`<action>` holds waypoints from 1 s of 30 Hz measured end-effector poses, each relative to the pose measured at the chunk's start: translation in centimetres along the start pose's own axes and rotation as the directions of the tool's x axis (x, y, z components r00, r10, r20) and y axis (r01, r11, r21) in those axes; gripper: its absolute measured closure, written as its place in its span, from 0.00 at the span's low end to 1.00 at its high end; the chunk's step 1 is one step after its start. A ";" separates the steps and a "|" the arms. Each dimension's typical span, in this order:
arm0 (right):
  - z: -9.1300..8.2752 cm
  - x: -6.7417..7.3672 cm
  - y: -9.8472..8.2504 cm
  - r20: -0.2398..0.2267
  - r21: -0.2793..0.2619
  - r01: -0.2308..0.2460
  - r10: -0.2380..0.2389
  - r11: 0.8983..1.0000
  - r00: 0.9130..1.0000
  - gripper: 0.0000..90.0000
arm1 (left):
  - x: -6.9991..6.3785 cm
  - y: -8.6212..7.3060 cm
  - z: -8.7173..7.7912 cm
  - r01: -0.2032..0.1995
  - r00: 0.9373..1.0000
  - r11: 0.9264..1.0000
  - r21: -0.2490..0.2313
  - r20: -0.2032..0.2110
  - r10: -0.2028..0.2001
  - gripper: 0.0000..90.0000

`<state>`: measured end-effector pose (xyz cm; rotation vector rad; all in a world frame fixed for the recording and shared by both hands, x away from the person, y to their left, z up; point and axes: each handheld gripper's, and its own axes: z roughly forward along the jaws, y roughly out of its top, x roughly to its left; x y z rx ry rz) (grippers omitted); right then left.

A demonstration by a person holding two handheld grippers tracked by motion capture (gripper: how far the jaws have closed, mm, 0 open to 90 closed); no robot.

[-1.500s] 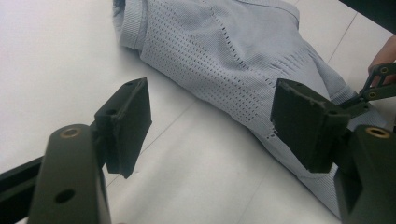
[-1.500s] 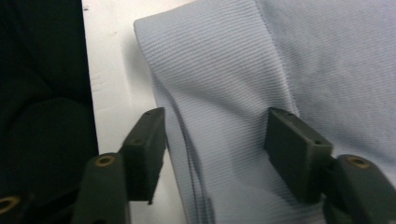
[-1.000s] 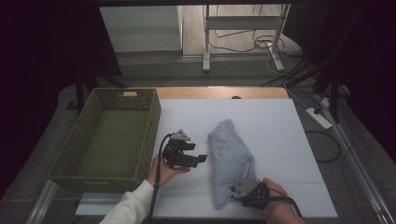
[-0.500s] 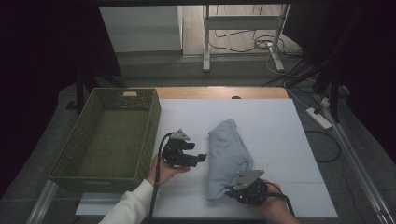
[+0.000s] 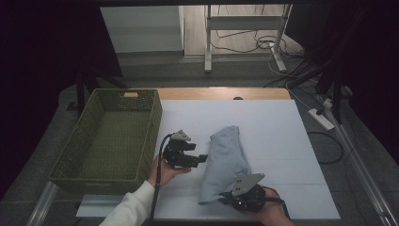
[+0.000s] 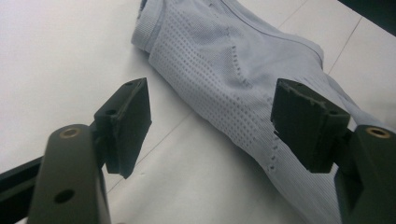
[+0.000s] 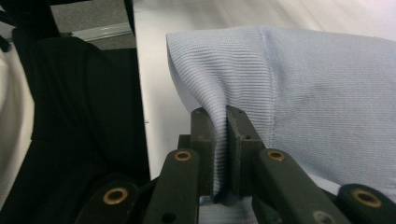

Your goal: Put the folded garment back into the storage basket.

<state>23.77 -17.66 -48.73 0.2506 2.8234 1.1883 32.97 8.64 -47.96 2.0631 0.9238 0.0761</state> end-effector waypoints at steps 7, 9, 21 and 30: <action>0.1 0.2 -0.2 -0.016 0.006 -0.003 0.003 1.000 1.000 0.91 | -0.1 0.6 0.7 -0.004 1.000 1.000 0.001 -0.019 0.004 0.31; 0.2 0.2 -0.3 -0.015 0.010 0.001 -0.001 1.000 1.000 0.91 | 0.0 1.0 1.1 -0.001 1.000 1.000 -0.006 -0.028 0.001 0.30; 0.2 0.2 -0.4 -0.027 0.017 0.002 -0.001 1.000 1.000 0.91 | 1.0 3.8 4.1 -0.024 0.996 1.000 0.003 -0.089 0.024 0.30; 0.2 0.2 -0.4 -0.029 0.017 0.006 -0.005 1.000 1.000 0.91 | 2.5 5.8 5.9 -0.004 0.996 1.000 -0.017 -0.088 0.003 0.32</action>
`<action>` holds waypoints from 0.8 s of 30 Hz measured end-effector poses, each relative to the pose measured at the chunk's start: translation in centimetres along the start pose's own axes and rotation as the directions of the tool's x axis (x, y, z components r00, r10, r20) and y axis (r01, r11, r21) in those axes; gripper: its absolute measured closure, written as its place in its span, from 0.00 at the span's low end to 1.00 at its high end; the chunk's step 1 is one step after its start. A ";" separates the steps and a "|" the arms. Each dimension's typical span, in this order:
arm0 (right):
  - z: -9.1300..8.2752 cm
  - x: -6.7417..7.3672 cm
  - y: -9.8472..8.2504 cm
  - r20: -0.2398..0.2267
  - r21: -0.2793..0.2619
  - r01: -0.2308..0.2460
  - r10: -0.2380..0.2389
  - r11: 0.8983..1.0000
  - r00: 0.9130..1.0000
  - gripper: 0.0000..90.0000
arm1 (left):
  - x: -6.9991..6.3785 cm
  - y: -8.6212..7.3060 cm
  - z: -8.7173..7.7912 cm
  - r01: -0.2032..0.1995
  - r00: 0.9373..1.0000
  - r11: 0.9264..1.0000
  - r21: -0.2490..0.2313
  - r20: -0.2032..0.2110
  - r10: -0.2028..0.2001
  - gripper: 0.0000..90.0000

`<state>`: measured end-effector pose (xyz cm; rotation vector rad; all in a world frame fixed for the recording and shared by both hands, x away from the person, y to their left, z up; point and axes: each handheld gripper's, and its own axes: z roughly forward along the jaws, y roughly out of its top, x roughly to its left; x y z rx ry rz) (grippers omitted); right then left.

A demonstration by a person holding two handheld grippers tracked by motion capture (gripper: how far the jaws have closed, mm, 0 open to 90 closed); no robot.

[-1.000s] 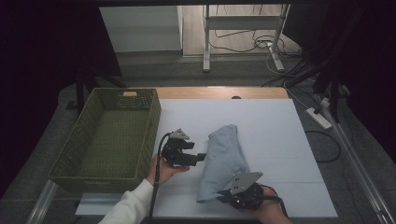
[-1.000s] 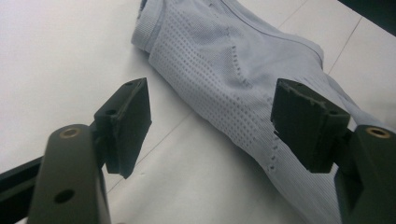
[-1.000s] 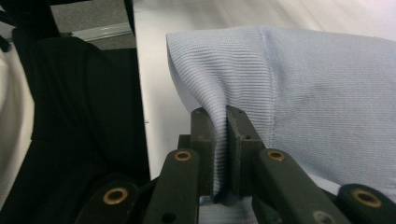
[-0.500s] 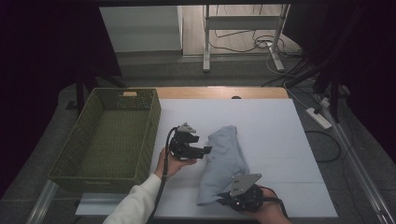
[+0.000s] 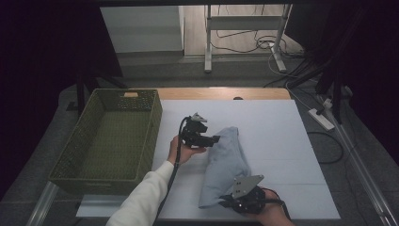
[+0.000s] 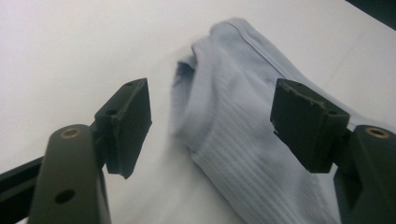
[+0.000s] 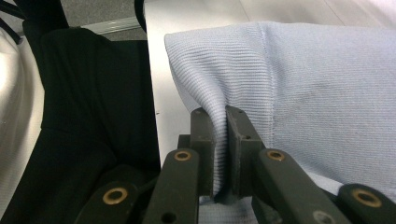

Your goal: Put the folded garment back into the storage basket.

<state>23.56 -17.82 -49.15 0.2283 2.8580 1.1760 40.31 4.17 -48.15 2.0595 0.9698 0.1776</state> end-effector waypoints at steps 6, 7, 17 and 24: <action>0.0 0.0 0.0 -0.005 0.000 -0.003 0.003 1.000 1.000 0.91 | 0.8 0.7 1.3 0.012 1.000 1.000 0.006 -0.004 -0.011 0.33; 0.0 0.0 -0.1 -0.005 0.000 -0.003 0.003 1.000 1.000 0.91 | 0.9 0.9 1.5 0.011 1.000 1.000 0.008 -0.006 -0.011 0.33; -0.1 0.0 -0.2 -0.012 -0.002 0.000 0.000 1.000 1.000 0.91 | 1.9 2.0 3.7 -0.006 1.000 0.999 0.033 -0.013 0.006 0.35; -0.1 0.0 -0.2 -0.015 0.002 0.001 -0.001 1.000 1.000 0.91 | 2.3 2.4 5.0 -0.007 1.000 0.998 0.054 0.009 0.007 0.35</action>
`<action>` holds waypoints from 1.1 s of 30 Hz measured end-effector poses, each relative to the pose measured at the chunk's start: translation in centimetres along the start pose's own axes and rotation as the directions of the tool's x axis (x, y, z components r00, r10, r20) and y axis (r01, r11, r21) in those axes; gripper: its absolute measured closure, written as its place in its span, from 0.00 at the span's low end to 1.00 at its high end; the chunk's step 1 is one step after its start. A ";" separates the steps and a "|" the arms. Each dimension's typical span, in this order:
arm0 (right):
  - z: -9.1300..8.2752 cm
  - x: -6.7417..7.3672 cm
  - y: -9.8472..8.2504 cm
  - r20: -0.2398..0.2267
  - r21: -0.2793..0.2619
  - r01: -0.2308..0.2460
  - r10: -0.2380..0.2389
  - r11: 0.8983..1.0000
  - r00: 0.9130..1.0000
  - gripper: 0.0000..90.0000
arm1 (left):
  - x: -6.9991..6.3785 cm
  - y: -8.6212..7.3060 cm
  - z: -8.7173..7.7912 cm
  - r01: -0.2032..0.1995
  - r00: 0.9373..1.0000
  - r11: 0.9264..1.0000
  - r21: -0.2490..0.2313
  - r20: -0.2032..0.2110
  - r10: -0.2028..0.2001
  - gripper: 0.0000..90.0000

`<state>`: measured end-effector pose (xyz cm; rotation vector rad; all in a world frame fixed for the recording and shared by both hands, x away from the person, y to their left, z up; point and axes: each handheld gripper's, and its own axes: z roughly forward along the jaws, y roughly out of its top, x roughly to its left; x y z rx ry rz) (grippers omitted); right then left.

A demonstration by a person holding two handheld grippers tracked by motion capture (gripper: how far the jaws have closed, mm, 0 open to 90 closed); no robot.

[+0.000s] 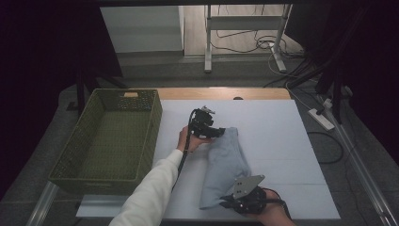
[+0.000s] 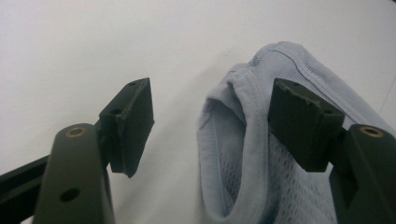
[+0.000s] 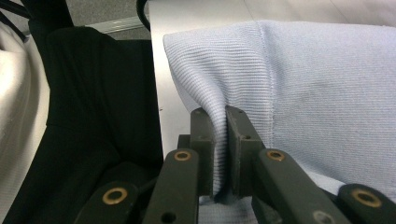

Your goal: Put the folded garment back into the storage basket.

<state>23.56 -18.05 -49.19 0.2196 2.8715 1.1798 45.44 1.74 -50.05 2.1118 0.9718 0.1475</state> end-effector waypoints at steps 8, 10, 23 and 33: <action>0.0 0.0 0.0 -0.001 0.000 0.001 -0.001 1.000 1.000 0.91 | -0.3 0.4 1.7 -0.023 1.000 0.999 0.038 0.007 0.022 0.36; 0.0 0.0 0.0 -0.003 -0.001 0.000 0.000 1.000 1.000 0.91 | -0.4 0.4 2.2 -0.028 1.000 0.998 0.053 0.009 0.028 0.36; -0.1 -0.1 -0.1 -0.006 -0.001 0.004 -0.004 1.000 1.000 0.91 | -0.7 0.2 3.9 -0.037 0.999 0.994 0.104 0.029 0.035 0.36; -0.1 -0.1 -0.1 -0.007 0.001 0.008 -0.008 1.000 1.000 0.91 | -1.0 -0.3 4.2 -0.034 0.994 0.996 0.084 0.104 0.026 0.56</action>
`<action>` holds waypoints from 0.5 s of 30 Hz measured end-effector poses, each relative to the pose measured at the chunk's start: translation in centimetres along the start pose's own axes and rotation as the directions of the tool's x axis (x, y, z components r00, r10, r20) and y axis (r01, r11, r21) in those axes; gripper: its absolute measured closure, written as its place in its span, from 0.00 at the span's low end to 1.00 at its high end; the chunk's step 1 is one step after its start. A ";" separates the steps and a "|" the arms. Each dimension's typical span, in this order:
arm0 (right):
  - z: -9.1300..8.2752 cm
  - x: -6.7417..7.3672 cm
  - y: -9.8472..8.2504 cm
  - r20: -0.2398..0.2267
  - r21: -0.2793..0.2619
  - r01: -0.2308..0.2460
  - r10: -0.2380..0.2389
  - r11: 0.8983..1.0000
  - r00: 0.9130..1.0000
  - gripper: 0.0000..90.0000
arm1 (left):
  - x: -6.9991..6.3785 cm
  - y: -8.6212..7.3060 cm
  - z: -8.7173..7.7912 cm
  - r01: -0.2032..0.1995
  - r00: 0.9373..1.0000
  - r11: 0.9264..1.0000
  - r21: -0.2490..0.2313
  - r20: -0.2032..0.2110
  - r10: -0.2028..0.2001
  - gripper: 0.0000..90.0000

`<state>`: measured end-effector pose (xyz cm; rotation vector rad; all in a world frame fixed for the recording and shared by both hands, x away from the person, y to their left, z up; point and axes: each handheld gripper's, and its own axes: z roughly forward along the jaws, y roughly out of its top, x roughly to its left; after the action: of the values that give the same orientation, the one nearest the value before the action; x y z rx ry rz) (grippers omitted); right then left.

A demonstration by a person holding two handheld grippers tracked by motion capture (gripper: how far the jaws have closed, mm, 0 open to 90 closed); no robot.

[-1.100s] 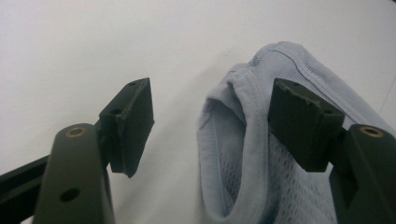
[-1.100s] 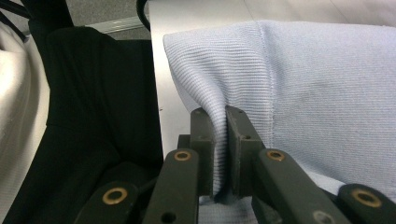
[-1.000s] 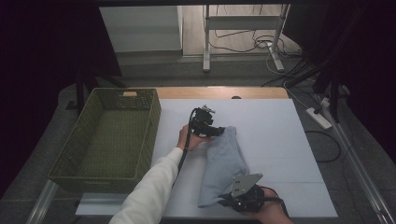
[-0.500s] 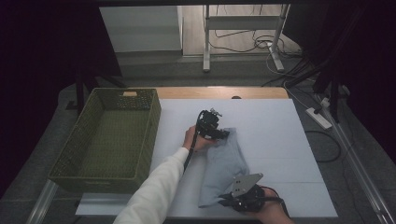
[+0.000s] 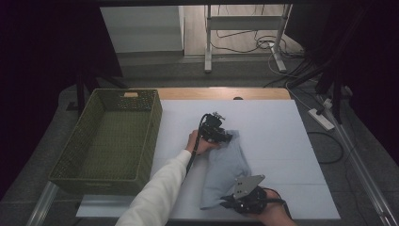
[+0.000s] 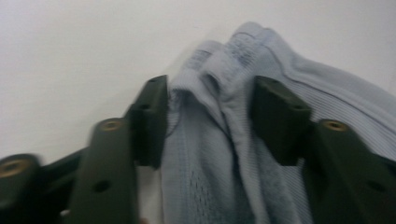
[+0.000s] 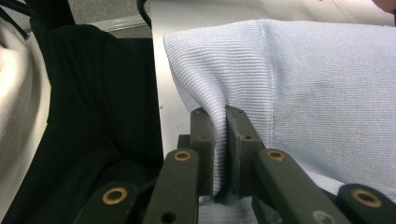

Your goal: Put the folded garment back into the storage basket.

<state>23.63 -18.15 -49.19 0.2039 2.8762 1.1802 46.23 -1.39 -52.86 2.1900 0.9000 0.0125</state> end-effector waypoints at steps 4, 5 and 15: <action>0.0 0.0 0.0 -0.001 0.003 0.002 -0.002 1.000 1.000 0.91 | 0.1 -0.5 0.1 0.012 0.997 1.000 -0.013 0.076 -0.011 0.77; 0.0 0.0 0.0 0.000 0.002 0.003 -0.003 1.000 1.000 0.91 | 0.1 -0.5 0.1 0.011 0.997 1.000 -0.016 0.082 -0.010 0.80; -0.1 0.0 -0.1 0.004 0.002 0.006 -0.006 1.000 1.000 0.91 | -0.3 -0.2 -1.1 -0.017 0.998 0.999 -0.033 0.057 0.018 0.87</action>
<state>23.65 -18.26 -49.17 0.1978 2.8725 1.1753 45.58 -0.78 -52.16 2.1568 0.8432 -0.0264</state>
